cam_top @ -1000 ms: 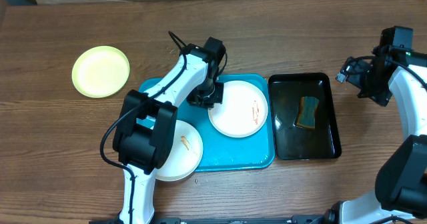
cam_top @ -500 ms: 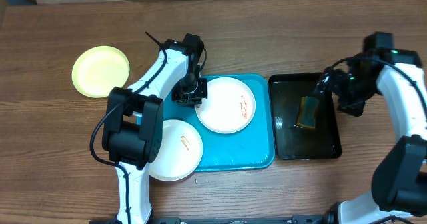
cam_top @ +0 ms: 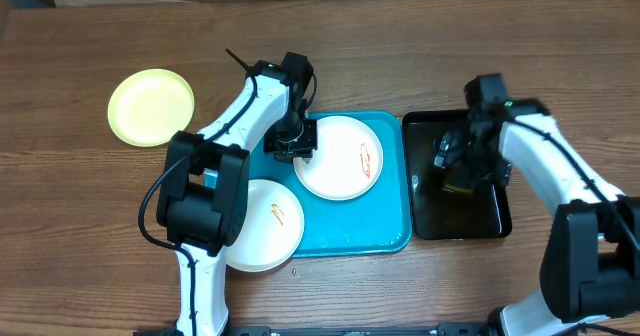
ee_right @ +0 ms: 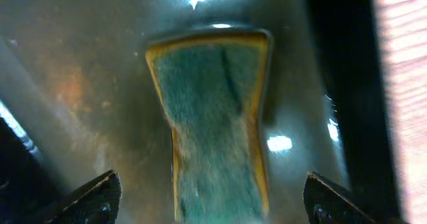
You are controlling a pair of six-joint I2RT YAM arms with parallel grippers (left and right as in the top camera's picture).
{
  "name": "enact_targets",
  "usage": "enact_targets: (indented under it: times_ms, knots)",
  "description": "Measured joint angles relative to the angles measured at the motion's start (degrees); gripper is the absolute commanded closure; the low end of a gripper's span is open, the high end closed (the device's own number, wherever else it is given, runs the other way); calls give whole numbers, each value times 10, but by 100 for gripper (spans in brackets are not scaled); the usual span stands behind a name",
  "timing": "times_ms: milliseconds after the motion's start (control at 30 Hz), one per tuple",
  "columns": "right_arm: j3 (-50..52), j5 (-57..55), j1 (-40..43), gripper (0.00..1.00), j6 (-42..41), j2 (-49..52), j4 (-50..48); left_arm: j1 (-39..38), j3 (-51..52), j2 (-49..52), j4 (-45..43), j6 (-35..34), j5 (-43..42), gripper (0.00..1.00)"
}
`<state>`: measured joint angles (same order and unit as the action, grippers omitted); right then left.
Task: Clean dirty plates on tray and stack at the side
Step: 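Reach the right gripper into the black tray and grasp the sponge, then dip and wet the held sponge in the black tray's water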
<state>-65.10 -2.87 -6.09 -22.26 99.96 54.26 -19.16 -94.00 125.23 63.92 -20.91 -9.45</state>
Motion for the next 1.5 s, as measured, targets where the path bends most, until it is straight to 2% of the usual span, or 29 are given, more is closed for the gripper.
enact_targets:
  times_ms: [67, 100, 133, 167, 200, 300, 333, 367, 400, 500, 600, 700, 1033, 1067, 1100, 1133, 1167, 1200, 1233, 1267, 1300, 1333, 1367, 1500]
  knots:
    - [31, -5, -6, 15, 0, 0, -40, 0, 0, 0, -3, 0, 0, 66]
    - [48, -6, -8, 28, 0, 0, -59, 0, 0, 0, -4, 0, 0, 65]
    - [61, -6, -8, 52, -2, 0, -74, 0, 0, 0, -4, 0, 0, 65]
    - [73, -8, -8, 80, -3, 0, -83, 0, 0, 0, -4, 0, 0, 65]
    - [83, -9, -8, 96, -2, 0, -87, 0, 0, 0, -4, 0, 0, 65]
    - [91, -9, -8, 96, -2, 0, -77, 0, 0, 0, -5, 0, 0, 65]
    - [90, -7, -8, 90, -2, 0, -68, 0, 0, 0, -5, 0, 0, 64]
    - [89, -5, -8, 51, -2, 0, -62, 0, 0, 0, -5, 0, 0, 64]
    - [85, 0, -8, 34, -2, 0, -35, 0, 0, 0, -5, 0, 0, 64]
    - [72, 6, -8, 20, -2, 0, -1, 0, 0, 0, -5, 0, 0, 63]
    - [43, 6, -8, 10, -2, 0, 1, 0, 0, 0, -5, 0, 0, 63]
    - [26, -8, -8, 10, 0, 0, -21, 0, 0, 0, -5, 0, 0, 63]
    - [42, -33, -8, 16, 0, 0, -45, 0, 0, 0, -3, 0, 0, 63]
    - [54, -32, -8, 21, 0, 0, -55, 0, 0, 0, -3, 0, 0, 62]
    - [57, -31, -8, 37, 0, 0, -57, 0, 0, 0, -3, 0, 0, 62]
    - [64, -27, -8, 81, -2, 0, -63, 0, 0, 0, -3, 0, 0, 62]
    - [70, -24, -8, 96, 1, 0, -68, 0, 0, 0, -3, 0, 0, 62]
    - [74, -22, -8, 96, 0, 0, -72, 0, 0, 0, -3, 0, 0, 62]
    - [76, -20, -8, 89, 0, 0, -73, 0, 0, 0, -3, 0, 0, 62]
    - [78, -19, -8, 57, 0, 0, -75, 0, 0, 0, -3, 0, 0, 62]
    - [78, -18, -8, 16, -1, 0, -77, 0, 0, 0, -3, 0, 0, 63]
    - [78, -17, -8, 6, -2, 0, -79, 0, 0, 0, -3, 0, 0, 62]
    - [78, -17, -8, 3, -2, 0, -82, 0, 0, 0, -3, 0, 0, 62]
    - [78, -23, -8, 2, 0, 0, -116, 0, 0, 0, -5, 0, 0, 62]
